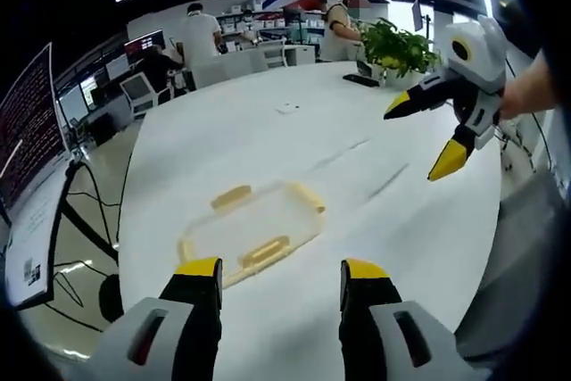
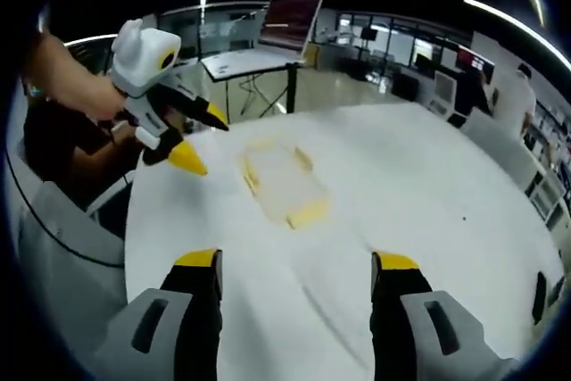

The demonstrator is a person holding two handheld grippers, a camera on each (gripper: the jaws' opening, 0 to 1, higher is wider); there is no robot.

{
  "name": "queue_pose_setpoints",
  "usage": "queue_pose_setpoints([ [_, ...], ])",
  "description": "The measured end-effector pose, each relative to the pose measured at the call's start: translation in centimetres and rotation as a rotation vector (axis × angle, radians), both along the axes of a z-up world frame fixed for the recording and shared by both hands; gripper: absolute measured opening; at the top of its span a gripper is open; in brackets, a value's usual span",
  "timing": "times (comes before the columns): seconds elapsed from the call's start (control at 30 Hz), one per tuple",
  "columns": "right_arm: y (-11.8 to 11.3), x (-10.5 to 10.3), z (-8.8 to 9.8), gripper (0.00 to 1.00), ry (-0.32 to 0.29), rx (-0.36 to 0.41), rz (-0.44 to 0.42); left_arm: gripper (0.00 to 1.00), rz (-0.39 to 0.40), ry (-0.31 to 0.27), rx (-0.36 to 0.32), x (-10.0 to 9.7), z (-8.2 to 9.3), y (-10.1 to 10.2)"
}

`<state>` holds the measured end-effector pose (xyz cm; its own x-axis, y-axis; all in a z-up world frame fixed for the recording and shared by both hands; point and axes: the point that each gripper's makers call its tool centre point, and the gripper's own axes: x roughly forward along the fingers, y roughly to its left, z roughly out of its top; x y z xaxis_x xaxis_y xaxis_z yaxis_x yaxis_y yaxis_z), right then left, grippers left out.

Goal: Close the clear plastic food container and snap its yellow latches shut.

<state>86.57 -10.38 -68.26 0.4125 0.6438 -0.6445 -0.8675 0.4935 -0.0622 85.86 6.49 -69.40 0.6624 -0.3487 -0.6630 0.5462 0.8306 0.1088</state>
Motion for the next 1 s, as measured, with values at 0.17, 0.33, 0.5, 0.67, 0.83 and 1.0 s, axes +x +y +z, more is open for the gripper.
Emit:
queue_pose_setpoints([
  [0.17,1.3,0.4,-0.4,0.65,0.002,-0.02,0.06,0.48,-0.047,0.004,0.034,0.6,0.1,0.7],
  [0.33,2.2,0.9,-1.0,0.65,0.008,-0.051,0.115,0.48,-0.075,0.006,0.052,1.1,0.1,1.4],
  [0.5,2.9,1.5,-1.7,0.63,0.004,-0.109,0.184,0.48,-0.092,0.014,0.06,1.5,-0.2,2.1],
  [0.67,4.4,2.6,-1.4,0.63,-0.008,-0.119,0.218,0.48,-0.119,0.026,0.069,1.9,-0.7,2.5],
  [0.83,5.4,3.4,-1.7,0.63,0.0,-0.103,0.219,0.49,-0.15,0.036,0.075,2.5,-1.1,2.6],
  [1.0,5.4,3.7,-2.7,0.63,0.037,-0.103,0.215,0.49,-0.194,0.051,0.086,3.3,-1.3,2.9],
])
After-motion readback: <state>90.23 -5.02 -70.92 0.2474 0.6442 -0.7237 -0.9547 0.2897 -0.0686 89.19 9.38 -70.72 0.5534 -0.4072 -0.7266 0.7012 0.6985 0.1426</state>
